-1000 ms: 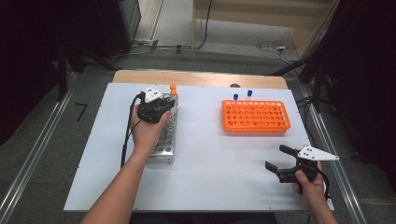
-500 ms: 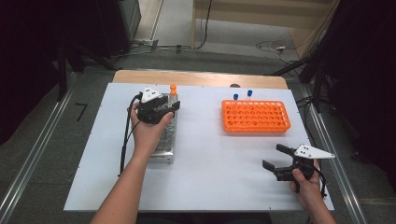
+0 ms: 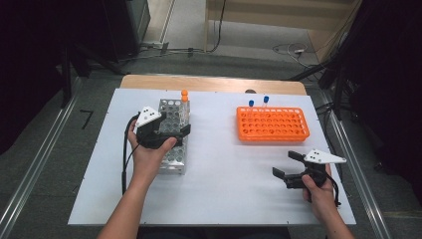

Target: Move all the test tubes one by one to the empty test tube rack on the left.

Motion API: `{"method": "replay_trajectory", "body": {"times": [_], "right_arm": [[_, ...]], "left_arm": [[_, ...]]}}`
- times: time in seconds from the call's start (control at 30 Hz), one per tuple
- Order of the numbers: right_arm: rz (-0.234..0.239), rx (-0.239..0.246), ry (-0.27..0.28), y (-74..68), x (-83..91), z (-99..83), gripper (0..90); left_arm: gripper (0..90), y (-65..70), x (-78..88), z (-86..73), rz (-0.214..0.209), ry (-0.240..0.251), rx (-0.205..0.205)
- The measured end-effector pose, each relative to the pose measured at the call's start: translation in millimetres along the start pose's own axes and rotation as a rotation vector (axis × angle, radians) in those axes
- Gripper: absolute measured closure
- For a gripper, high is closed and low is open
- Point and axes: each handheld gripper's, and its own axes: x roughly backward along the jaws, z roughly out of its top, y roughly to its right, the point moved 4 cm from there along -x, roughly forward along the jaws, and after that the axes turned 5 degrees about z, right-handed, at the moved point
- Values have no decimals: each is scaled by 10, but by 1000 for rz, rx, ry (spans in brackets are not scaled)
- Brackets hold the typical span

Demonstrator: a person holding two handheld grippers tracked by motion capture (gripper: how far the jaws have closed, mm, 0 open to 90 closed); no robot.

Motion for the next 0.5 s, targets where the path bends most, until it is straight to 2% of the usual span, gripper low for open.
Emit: {"method": "replay_trajectory", "body": {"times": [0.17, 0.23, 0.33, 0.5], "right_arm": [[3, 5, 6, -49, -25, 109, 20], [9, -6, 19, -52, -36, 169, 20], [7, 4, 23, -56, -63, 263, 20], [-2, 7, 27, -1, -122, 422, 20]], "left_arm": [[1, 82, 159, -42, -30, 9, -22], [0, 115, 237, -61, -46, 24, -17], [0, 146, 331, -109, -59, 37, -14], [0, 193, 399, -229, -80, 24, -19]]}}
